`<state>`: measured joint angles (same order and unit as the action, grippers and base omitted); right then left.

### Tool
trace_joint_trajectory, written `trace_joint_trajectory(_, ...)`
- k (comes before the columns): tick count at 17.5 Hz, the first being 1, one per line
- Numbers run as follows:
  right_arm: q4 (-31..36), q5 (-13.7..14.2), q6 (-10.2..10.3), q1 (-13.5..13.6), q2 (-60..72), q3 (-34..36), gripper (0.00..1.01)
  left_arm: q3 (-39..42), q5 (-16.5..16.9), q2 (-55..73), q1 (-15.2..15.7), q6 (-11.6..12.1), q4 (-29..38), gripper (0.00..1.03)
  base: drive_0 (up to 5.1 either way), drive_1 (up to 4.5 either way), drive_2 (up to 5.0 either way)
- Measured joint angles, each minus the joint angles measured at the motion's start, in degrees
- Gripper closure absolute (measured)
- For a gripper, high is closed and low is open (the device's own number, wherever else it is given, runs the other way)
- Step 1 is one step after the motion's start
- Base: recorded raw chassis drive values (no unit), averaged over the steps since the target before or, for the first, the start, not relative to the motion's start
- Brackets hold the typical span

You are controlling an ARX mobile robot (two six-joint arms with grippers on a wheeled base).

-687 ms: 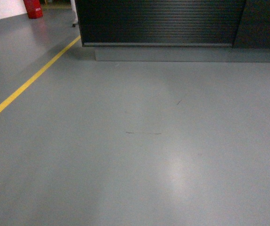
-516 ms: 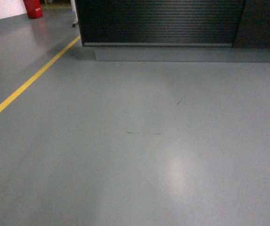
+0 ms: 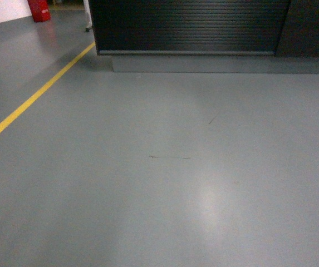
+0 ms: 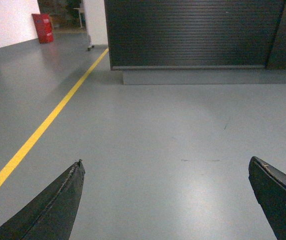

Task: Place dark red mango on scale at checkout

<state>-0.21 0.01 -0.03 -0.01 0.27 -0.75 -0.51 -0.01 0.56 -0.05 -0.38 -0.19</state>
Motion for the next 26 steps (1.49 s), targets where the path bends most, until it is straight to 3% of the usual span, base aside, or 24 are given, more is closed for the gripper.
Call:
trace_joint_trajectory(8,0.0,0.0,0.0,0.0,0.0,0.0,0.03,0.0,0.0,0.0,0.0,0.0,0.0,0.05,0.0,0.00,0.0)
trace_joint_trajectory(26,0.0,0.0,0.0,0.0,0.0,0.0,0.03,0.0,0.0,0.0,0.0,0.0,0.0,0.05,0.0,4.11,-4.2)
